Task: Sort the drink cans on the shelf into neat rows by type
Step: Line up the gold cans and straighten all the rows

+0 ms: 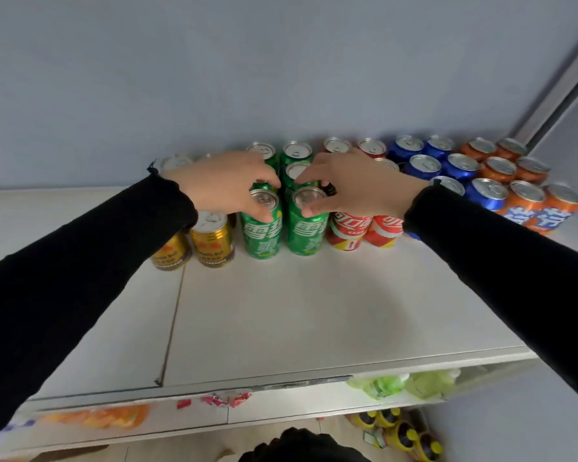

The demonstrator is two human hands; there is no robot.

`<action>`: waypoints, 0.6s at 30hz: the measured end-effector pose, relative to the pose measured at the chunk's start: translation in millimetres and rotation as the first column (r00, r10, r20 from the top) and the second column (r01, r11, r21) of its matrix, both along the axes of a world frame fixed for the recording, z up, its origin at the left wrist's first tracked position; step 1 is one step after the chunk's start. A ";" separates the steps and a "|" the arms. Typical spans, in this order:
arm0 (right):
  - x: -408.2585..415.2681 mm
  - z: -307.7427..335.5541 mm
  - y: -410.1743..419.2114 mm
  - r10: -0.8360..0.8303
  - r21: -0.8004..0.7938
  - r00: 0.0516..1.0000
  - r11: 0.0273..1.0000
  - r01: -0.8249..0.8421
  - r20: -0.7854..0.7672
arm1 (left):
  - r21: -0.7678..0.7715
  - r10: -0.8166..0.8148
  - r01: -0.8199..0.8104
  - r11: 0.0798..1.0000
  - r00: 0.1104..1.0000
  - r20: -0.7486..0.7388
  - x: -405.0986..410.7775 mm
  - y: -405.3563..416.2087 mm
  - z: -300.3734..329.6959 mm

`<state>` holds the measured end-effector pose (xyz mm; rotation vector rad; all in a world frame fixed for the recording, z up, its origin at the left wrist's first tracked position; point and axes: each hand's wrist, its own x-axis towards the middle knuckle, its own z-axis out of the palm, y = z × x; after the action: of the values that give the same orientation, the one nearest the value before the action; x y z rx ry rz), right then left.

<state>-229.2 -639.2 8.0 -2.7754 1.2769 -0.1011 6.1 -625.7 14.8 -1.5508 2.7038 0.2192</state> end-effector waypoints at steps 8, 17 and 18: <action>-6.9 -13.4 -9.3 0.147 0.001 0.989 0.989 -0.147 0.008 | -0.006 0.113 -0.113 0.994 0.993 0.047 -8.1 11.1 -4.8; -5.9 -0.6 -14.9 0.201 0.023 0.979 0.979 -0.201 -0.010 | 0.092 0.155 -0.157 0.983 0.987 0.033 -11.6 10.9 3.1; -8.0 5.7 -17.9 0.178 0.032 0.984 0.983 -0.179 0.032 | 0.112 0.180 -0.178 0.978 0.984 -0.009 -8.8 9.5 8.2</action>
<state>-237.1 -657.1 13.7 -2.8317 1.0073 -0.1052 -2.7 -616.2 23.0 -1.7671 2.5166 0.3818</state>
